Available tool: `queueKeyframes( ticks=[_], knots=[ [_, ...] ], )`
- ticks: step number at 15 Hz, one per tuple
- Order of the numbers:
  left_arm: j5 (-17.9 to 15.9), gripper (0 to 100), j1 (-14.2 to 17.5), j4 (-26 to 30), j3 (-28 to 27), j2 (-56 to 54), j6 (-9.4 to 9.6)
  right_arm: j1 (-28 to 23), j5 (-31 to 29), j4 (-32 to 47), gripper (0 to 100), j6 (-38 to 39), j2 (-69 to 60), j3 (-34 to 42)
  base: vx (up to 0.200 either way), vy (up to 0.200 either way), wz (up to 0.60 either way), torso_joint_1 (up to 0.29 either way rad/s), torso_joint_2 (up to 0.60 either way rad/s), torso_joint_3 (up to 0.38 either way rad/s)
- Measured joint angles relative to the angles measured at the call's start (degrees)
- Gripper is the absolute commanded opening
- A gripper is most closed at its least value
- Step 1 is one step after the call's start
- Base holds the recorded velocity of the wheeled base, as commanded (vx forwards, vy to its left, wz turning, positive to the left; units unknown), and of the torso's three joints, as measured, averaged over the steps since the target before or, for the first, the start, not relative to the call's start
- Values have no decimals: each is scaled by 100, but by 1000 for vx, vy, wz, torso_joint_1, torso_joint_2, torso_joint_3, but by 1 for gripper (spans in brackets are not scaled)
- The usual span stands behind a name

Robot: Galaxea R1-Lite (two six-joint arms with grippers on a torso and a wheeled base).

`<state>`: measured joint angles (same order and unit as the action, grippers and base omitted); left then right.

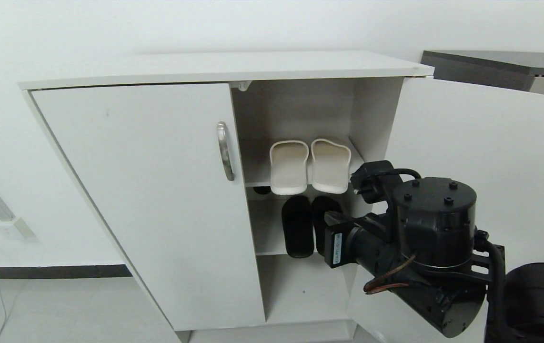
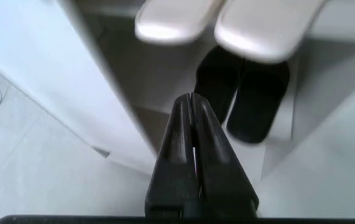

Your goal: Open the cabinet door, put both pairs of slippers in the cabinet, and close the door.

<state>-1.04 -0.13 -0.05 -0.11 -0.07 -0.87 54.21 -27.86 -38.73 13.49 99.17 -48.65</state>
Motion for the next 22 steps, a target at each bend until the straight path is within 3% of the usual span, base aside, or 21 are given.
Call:
queueKeyframes(
  ticks=[11, 22],
  knots=[
    [0, 0, -5, 0, 0, 0, 0, -35, -2, -304, 0, -266, 149, 273, -200, 0, 0, 3, 3, 3],
    [-2, 0, -5, 2, 4, 0, -6, -60, -30, -319, 0, -338, 249, 367, 0, 0, 0, 0, 0, 0]
  ],
)
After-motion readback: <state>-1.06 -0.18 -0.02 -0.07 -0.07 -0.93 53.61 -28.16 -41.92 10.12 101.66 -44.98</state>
